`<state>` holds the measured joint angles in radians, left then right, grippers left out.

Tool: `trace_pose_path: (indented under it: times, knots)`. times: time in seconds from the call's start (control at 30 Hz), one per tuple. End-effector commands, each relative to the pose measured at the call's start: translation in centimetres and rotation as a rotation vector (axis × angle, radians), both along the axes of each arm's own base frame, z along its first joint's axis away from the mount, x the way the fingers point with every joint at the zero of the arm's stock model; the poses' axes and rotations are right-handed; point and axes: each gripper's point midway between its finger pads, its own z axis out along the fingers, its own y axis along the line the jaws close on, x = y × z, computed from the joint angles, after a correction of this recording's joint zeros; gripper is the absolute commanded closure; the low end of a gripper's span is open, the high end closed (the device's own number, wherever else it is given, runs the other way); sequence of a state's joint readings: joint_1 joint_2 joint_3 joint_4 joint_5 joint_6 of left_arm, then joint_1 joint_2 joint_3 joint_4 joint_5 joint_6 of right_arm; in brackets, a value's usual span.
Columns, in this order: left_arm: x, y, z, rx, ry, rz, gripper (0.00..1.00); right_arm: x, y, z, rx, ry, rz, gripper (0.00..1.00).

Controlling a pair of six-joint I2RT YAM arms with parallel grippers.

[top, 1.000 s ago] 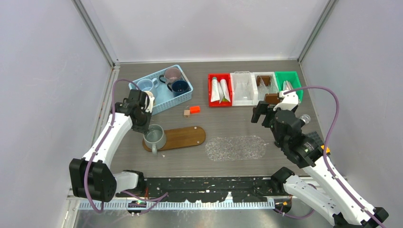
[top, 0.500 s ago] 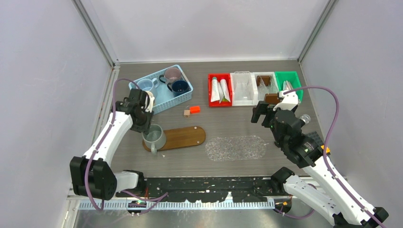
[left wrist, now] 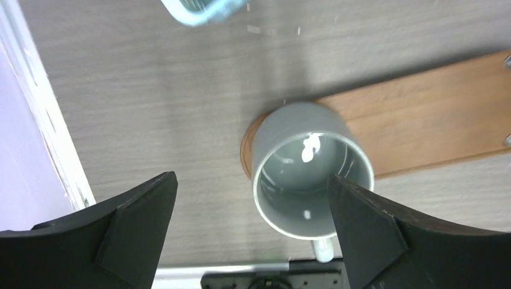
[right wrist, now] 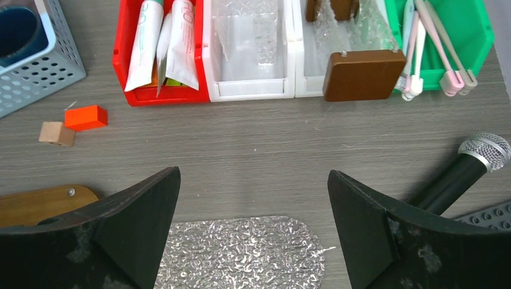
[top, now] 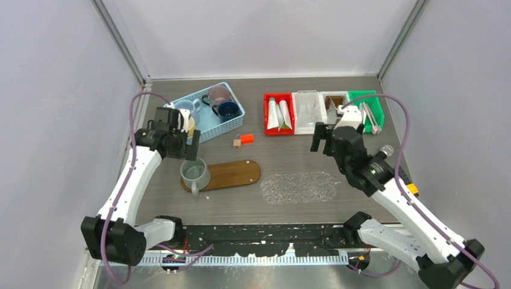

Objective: Prepare toiletry sets of a toothbrush and toothpaste on the tray
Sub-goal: Pick up the toothpaste holder from the storage box.

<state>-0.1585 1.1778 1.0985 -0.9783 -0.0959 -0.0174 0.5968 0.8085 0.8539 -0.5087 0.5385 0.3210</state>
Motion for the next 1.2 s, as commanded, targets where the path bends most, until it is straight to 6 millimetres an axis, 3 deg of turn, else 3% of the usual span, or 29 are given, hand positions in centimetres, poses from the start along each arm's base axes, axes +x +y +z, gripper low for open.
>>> trace_pose_path:
  times: [0.0, 0.17, 0.3, 0.37, 0.4, 0.43, 0.47, 0.57, 0.6, 0.77, 0.97, 1.17]
  knots:
    - [3.6, -1.0, 5.7, -0.092, -0.265, 0.042, 0.00, 2.1, 2.1, 1.5, -0.013, 0.037, 0.028, 0.00]
    - [6.3, -0.7, 9.8, -0.150, -0.480, 0.156, 0.00, 4.5, 3.5, 1.3, -0.103, 0.139, 0.037, 0.00]
    - [7.0, -0.7, 11.0, -0.197, -0.564, 0.206, 0.00, 7.4, 3.4, 0.5, -0.149, 0.223, -0.008, 0.00]
    - [6.9, -0.9, 10.7, -0.204, -0.562, 0.192, 0.00, 9.5, 2.9, -0.7, -0.136, 0.275, -0.047, 0.00]
    - [6.7, -0.9, 10.4, -0.198, -0.560, 0.184, 0.00, 10.6, 2.0, 0.0, -0.096, 0.266, -0.092, 0.00]
    - [6.5, -0.8, 10.1, -0.187, -0.555, 0.182, 0.00, 11.5, 2.0, -1.0, -0.076, 0.295, -0.095, 0.00]
    - [6.2, -0.8, 9.8, -0.170, -0.546, 0.178, 0.00, 12.7, 1.2, -0.5, -0.033, 0.281, -0.127, 0.00]
    - [5.4, -0.8, 9.6, -0.128, -0.545, 0.164, 0.00, 15.6, 1.5, -2.3, 0.018, 0.319, -0.114, 0.02]
    - [5.2, -1.0, 9.6, -0.125, -0.548, 0.156, 0.00, 16.6, 1.0, -1.8, 0.019, 0.303, -0.128, 0.07]
    - [4.6, -1.0, 9.4, -0.104, -0.557, 0.149, 0.00, 21.3, -1.7, -4.8, 0.049, 0.364, -0.204, 0.29]
    - [4.8, -0.6, 8.9, -0.075, -0.538, 0.165, 0.00, 24.2, -2.3, -7.3, 0.072, 0.391, -0.188, 0.40]
    - [5.2, -1.1, 7.8, -0.083, -0.500, 0.156, 0.00, 25.4, -2.5, -9.7, 0.072, 0.429, -0.168, 0.53]
